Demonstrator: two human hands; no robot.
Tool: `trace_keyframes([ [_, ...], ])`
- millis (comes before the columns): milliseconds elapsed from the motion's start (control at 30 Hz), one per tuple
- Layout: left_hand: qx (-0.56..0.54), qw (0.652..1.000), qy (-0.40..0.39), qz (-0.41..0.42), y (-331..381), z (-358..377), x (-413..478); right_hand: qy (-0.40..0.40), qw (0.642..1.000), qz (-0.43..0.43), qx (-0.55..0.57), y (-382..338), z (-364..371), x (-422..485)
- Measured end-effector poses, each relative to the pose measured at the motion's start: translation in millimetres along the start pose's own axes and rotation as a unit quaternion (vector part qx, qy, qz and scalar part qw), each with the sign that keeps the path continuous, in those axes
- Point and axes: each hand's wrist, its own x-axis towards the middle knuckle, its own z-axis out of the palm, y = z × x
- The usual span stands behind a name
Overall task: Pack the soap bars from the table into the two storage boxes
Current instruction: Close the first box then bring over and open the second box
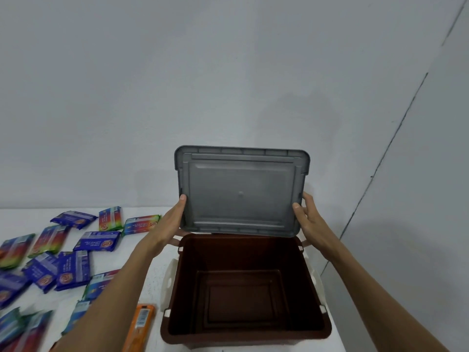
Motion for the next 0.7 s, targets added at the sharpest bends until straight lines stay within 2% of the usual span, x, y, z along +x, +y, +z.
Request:
trace_keyframes([
  [133,0.006,0.999,-0.017,0.036,-5.7,2.2,-4.7,-0.001,0.999,0.034,-0.023,5.5,-4.7,-6.0],
  [267,-0.004,0.997,-0.029,0.068,-1.9,5.6,-2.6,0.009,0.999,0.015,-0.032,-3.8,-6.5,-2.4],
  [433,0.005,0.999,-0.024,0.036,-7.5,7.2,4.6,0.031,0.998,0.009,-0.061,3.7,-2.8,5.8],
  [700,0.001,1.000,-0.022,-0.009,-18.5,13.3,14.9,0.021,0.992,0.095,-0.077,39.3,-0.3,17.6],
])
